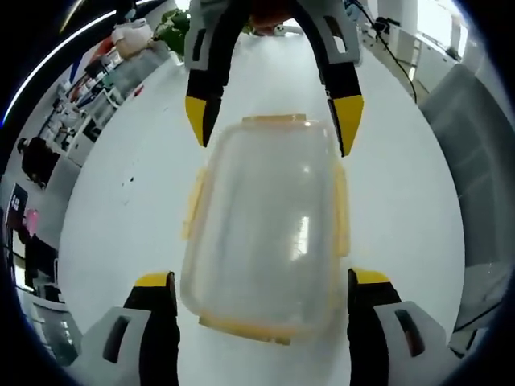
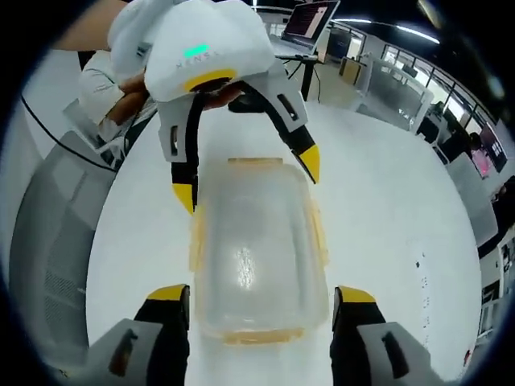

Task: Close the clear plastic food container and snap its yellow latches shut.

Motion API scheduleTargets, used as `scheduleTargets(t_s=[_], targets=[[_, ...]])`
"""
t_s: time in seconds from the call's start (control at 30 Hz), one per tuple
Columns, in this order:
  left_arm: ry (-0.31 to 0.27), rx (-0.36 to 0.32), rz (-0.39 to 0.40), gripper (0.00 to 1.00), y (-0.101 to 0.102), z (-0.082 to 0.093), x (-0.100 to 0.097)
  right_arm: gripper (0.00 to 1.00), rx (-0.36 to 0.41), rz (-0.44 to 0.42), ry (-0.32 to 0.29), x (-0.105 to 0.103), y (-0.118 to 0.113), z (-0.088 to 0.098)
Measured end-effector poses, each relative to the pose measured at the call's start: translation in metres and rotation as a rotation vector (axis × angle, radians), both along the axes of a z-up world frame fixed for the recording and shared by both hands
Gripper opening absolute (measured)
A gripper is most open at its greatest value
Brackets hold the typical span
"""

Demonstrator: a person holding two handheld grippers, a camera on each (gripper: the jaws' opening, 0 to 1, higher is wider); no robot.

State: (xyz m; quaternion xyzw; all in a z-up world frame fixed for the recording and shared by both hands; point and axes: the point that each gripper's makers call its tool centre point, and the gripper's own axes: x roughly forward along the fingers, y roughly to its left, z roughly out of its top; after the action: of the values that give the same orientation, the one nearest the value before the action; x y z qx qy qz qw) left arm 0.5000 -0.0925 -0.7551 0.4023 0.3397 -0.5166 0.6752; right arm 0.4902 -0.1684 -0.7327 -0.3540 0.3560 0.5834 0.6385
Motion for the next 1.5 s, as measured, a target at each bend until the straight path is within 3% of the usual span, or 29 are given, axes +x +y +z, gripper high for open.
scheduleTargets(t_s=[0.17,0.47,0.7,0.8,1.1,1.5], targets=[[-0.007,-0.018,0.021,0.86,0.003,0.003,-0.001,0.72,0.017,-0.031,-0.02,-0.002,-0.004,0.005],[-0.026,-0.112,0.114,0.88,0.0,0.02,-0.004,0.73,0.07,-0.128,-0.039,-0.009,-0.011,0.013],[-0.034,-0.175,0.171,0.88,-0.004,0.029,-0.017,0.72,0.08,-0.165,-0.064,-0.021,-0.021,0.013],[-0.059,-0.182,0.185,0.88,-0.003,0.033,-0.024,0.71,0.122,-0.212,-0.057,-0.027,-0.022,0.019],[-0.133,-0.231,0.259,0.9,-0.002,0.043,-0.04,0.7,0.155,-0.291,-0.096,-0.049,-0.029,0.023],[-0.152,-0.289,0.279,0.89,-0.012,0.06,-0.075,0.71,0.255,-0.387,-0.127,-0.075,-0.035,0.042]])
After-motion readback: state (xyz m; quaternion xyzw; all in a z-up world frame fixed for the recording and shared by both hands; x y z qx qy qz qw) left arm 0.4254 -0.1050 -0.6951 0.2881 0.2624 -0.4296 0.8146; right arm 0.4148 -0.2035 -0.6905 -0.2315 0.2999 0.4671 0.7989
